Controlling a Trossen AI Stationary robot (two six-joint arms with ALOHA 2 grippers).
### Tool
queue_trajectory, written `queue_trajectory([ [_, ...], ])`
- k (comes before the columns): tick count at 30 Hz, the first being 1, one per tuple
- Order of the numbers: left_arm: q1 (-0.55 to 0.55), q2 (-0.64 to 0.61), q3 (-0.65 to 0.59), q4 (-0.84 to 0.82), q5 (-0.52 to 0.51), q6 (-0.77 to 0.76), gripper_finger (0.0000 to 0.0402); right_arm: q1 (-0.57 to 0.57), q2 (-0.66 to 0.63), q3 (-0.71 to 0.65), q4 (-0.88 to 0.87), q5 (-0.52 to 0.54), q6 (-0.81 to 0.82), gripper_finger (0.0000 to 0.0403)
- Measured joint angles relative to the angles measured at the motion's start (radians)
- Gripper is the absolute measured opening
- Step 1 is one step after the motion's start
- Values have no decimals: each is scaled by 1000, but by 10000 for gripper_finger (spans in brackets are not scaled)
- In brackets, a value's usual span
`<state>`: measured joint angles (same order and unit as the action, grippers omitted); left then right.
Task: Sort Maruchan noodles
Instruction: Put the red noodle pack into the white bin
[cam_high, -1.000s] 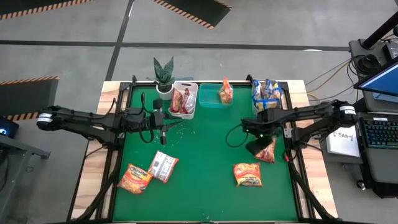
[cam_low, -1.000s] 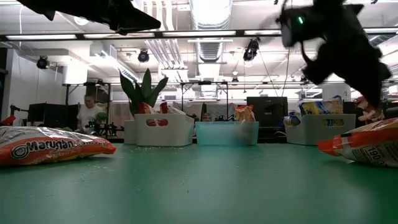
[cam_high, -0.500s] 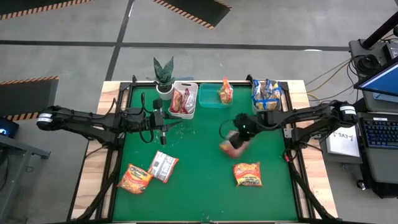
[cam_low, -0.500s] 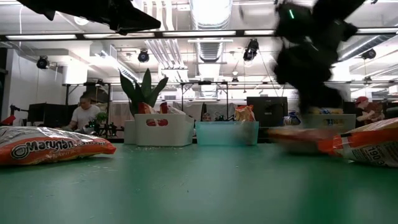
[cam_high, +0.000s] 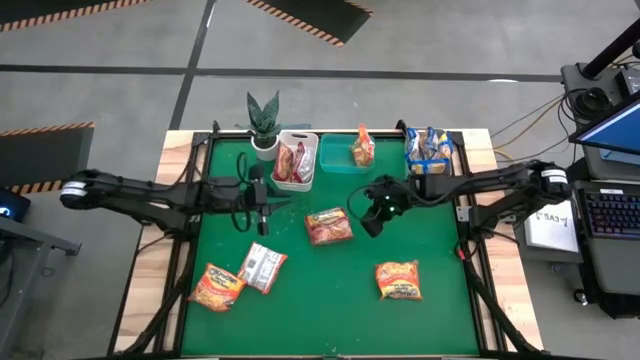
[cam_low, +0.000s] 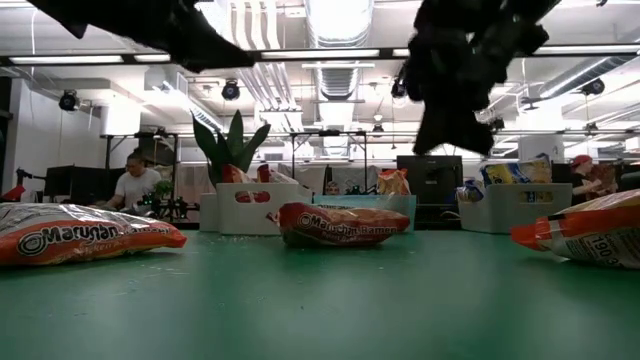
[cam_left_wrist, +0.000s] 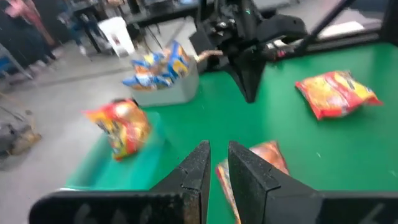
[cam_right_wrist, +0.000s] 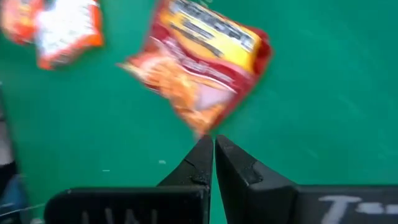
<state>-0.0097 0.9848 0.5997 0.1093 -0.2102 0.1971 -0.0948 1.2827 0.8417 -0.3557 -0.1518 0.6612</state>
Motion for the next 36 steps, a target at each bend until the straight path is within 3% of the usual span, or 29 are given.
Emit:
queue_trajectory([
  [7,-1,161,-1,2,177,-119,39,-6,90,-68,93,68,28,9],
  [15,-3,427,5,118,183,-163,39,-20,195,-68,268,65,36,26],
  [19,-3,519,40,142,184,-163,39,-33,211,-68,279,57,59,71],
  [30,-1,661,75,165,184,-163,39,-37,212,-72,346,45,61,243],
  [36,1,694,73,181,184,-181,39,-37,222,-77,405,45,61,292],
])
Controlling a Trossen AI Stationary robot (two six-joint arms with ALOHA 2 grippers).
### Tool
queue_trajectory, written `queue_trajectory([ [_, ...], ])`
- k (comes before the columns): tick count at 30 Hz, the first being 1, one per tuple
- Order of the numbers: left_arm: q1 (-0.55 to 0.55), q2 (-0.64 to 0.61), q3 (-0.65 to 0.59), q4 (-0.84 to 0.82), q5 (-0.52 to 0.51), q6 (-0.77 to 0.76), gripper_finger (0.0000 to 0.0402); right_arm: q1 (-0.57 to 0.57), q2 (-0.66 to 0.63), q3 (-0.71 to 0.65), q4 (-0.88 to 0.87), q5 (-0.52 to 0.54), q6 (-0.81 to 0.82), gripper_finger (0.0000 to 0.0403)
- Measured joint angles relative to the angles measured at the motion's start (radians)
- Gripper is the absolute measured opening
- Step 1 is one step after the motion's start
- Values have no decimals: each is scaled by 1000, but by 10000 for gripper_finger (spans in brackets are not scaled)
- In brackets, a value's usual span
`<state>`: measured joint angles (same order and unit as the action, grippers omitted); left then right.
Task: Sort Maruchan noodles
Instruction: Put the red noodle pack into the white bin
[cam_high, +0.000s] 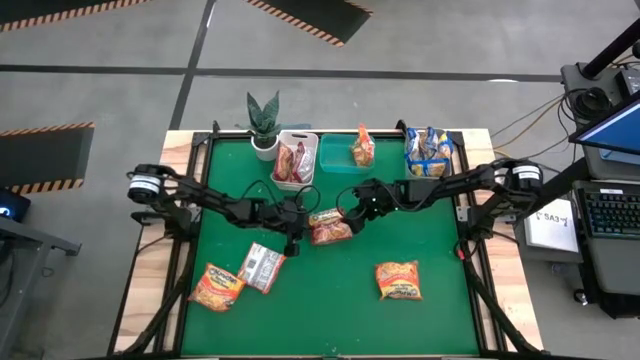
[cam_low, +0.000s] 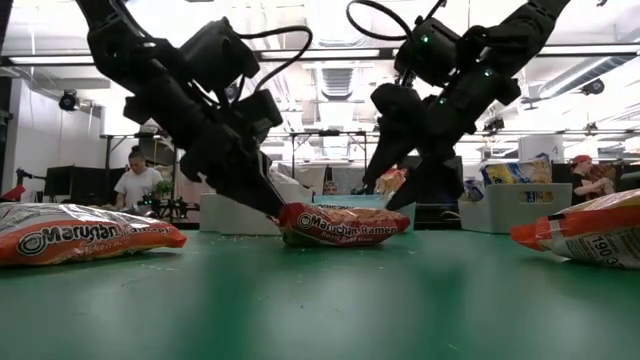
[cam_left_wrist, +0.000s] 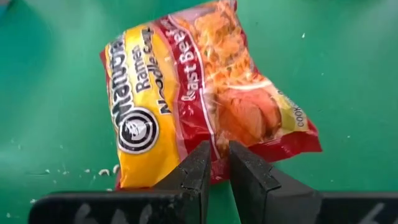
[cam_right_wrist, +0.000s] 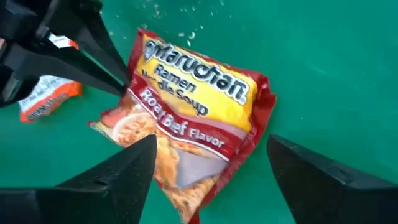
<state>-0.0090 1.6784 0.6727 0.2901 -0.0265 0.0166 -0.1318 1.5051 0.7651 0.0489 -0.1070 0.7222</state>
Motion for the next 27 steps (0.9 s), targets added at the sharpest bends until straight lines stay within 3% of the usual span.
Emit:
queue_trajectory([
  [11,2,71,0,13,-14,-42,39,0,117,-5,127,-60,28,298],
  [21,2,104,-2,31,-17,-64,39,0,247,-5,417,-170,44,296],
  [27,2,104,-3,40,-17,-61,39,0,302,-5,583,-224,56,267],
])
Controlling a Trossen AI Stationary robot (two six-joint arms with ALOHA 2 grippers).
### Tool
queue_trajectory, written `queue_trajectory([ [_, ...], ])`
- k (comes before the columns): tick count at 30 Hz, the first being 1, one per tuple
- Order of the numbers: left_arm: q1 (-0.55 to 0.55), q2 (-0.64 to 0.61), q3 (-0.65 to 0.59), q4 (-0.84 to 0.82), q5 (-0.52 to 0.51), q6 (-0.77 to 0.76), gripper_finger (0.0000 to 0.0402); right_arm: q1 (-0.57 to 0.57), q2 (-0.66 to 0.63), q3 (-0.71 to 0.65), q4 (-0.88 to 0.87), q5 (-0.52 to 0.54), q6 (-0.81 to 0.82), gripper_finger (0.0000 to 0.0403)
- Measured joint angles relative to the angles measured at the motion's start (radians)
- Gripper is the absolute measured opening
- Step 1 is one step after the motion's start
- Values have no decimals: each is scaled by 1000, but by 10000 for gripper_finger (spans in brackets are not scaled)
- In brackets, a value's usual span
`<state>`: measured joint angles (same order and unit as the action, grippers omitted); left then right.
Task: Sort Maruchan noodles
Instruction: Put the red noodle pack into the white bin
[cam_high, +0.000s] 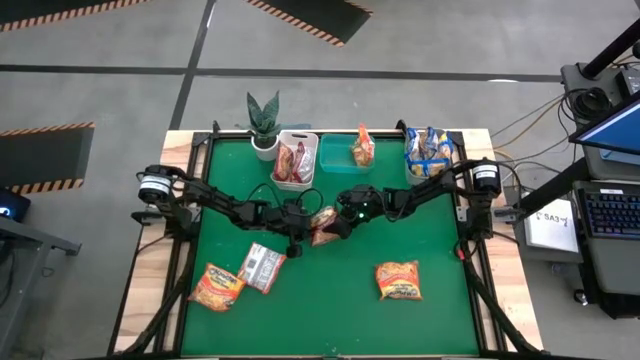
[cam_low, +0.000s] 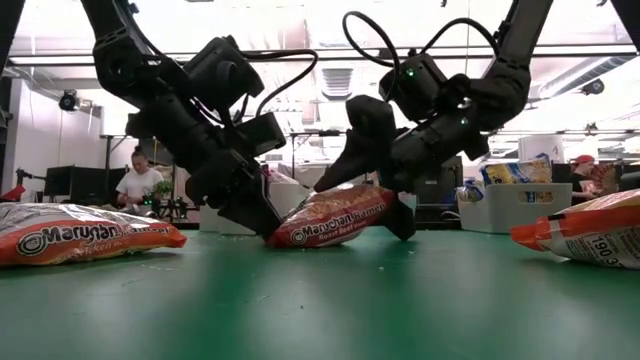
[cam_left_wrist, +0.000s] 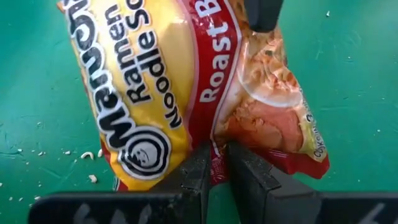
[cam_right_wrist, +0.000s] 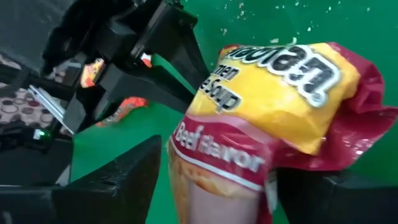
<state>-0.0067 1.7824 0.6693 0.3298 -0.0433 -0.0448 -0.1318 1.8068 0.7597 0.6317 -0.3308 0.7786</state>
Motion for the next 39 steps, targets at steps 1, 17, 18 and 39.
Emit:
queue_trajectory([
  [1,0,0,0,0,0,0,39,0,5,0,11,-2,6,258],
  [17,0,-115,-15,-104,-57,61,39,0,3,0,10,-10,-25,111],
  [18,0,-130,-15,-122,-66,64,39,-1,3,0,10,-10,-30,104],
  [39,2,-896,-164,-149,-134,365,39,-42,-131,73,13,-11,-215,70],
])
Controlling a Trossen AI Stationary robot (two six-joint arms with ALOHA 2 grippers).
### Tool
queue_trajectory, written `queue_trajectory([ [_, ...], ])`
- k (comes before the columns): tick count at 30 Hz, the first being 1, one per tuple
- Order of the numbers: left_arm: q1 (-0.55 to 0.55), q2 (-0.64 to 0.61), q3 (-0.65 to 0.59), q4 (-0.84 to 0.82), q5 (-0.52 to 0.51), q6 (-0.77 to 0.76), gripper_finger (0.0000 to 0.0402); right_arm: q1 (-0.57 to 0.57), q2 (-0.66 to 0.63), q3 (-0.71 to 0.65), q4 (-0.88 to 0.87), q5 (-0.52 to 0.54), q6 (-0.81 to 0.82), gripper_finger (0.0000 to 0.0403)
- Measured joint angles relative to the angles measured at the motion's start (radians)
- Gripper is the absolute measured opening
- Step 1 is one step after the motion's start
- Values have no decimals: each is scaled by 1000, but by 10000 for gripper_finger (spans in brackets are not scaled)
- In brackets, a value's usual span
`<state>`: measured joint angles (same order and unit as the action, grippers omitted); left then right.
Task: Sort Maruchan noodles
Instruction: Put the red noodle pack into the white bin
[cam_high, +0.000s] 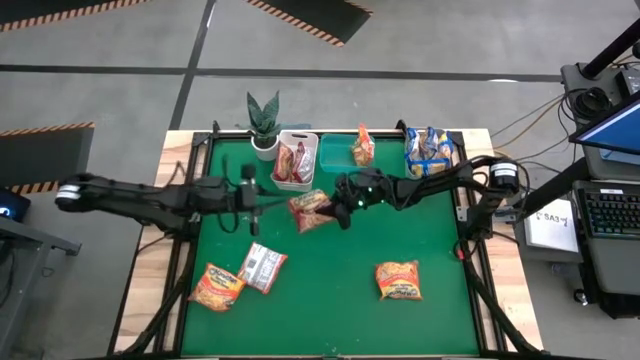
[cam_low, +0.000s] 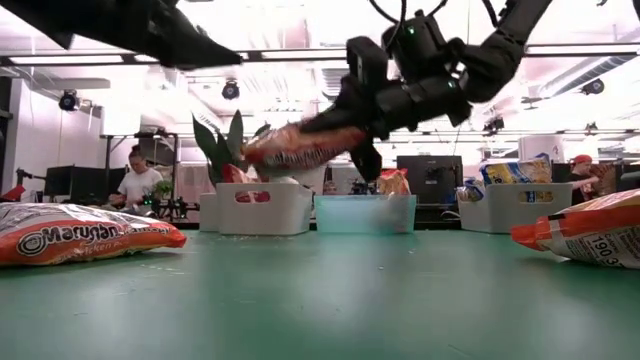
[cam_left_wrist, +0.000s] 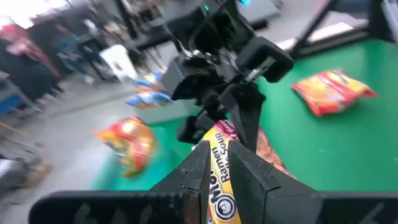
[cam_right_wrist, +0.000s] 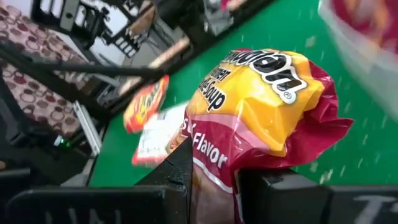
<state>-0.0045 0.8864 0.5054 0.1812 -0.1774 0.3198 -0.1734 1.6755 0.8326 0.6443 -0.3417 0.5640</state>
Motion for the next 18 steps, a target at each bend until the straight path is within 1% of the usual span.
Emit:
queue_trajectory([
  [2,0,-60,-15,2,-33,23,39,-15,-16,37,-35,1,-30,70],
  [5,0,-130,-45,14,-70,45,39,-41,-34,115,-152,2,-97,70],
  [7,0,-163,-60,18,-76,60,39,-57,-37,187,-269,19,-159,70],
  [9,0,-188,-69,20,-77,74,39,-74,-37,274,-410,61,-242,70],
  [11,0,-207,-75,20,-80,85,39,-90,-37,365,-558,149,-349,70],
  [15,0,-236,-76,17,-136,87,39,-115,-33,536,-792,394,-572,70],
  [16,0,-242,-76,13,-154,87,39,-122,-33,569,-823,446,-627,70],
  [18,0,-252,-76,1,-185,87,39,-139,-33,616,-839,517,-715,70],
])
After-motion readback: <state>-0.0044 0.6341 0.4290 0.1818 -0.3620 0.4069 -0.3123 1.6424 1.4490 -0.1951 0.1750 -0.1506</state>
